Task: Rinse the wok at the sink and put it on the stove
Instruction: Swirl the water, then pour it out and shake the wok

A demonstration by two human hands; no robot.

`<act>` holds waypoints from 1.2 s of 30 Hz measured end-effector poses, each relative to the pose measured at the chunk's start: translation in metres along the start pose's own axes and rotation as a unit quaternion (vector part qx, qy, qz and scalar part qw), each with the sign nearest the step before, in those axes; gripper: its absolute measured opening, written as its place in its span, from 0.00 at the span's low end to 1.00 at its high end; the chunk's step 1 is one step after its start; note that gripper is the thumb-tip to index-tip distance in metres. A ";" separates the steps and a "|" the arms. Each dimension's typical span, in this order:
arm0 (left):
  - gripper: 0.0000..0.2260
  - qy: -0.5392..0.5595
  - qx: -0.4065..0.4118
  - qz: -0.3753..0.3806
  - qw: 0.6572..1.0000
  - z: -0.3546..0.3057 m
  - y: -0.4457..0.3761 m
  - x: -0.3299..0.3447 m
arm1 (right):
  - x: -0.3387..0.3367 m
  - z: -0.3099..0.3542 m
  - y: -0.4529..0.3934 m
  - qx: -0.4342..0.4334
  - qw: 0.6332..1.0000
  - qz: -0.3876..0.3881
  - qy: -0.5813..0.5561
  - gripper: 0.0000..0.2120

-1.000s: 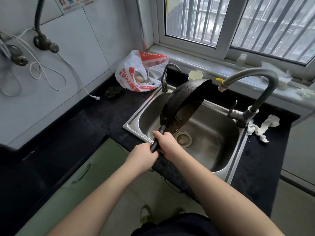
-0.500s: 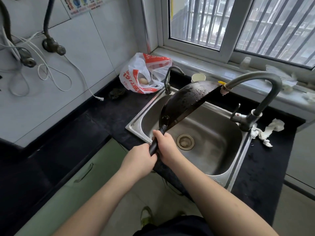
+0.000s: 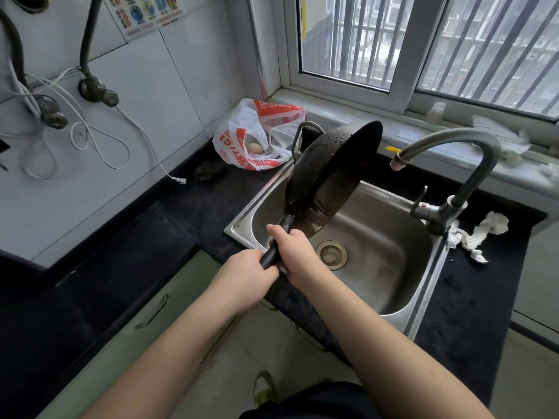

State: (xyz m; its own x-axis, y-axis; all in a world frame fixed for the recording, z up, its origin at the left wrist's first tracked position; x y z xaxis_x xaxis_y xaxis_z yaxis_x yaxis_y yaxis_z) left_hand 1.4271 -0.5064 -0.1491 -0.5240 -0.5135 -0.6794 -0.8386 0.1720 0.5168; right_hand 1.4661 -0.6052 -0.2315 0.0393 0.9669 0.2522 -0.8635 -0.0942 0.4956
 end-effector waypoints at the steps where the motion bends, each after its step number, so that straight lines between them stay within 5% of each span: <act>1: 0.14 0.006 0.004 0.004 1.000 -0.001 0.000 -0.001 | 0.000 0.002 0.001 -0.001 1.000 -0.001 -0.001 0.18; 18: 0.11 -0.091 0.020 -0.054 0.994 -0.028 0.035 -0.025 | 0.008 0.044 0.037 -0.083 0.995 0.053 -0.027 0.08; 27: 0.11 -0.141 0.011 -0.097 0.985 -0.041 0.063 -0.046 | 0.023 0.069 0.059 -0.131 0.982 0.128 -0.050 0.13; 36: 0.11 -0.213 0.022 -0.152 0.965 -0.051 0.076 -0.061 | 0.027 0.091 0.071 -0.151 0.980 0.125 -0.041 0.11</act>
State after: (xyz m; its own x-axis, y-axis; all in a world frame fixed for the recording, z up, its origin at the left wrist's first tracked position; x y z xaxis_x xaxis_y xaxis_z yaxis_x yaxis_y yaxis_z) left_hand 1.4030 -0.5050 -0.0424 -0.2583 -0.1545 -0.9536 -0.9638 0.1083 0.2435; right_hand 1.4518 -0.6069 -0.1139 -0.1621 0.8993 0.4062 -0.9603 -0.2385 0.1448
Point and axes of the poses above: each hand's wrist, its own y-axis away from the middle knuckle, its own x-axis out of the palm, z = x × y, the point moved 7 cm from there along -y, towards the middle knuckle, and after that the axes turned 9 degrees about z, right-handed, at the moved point
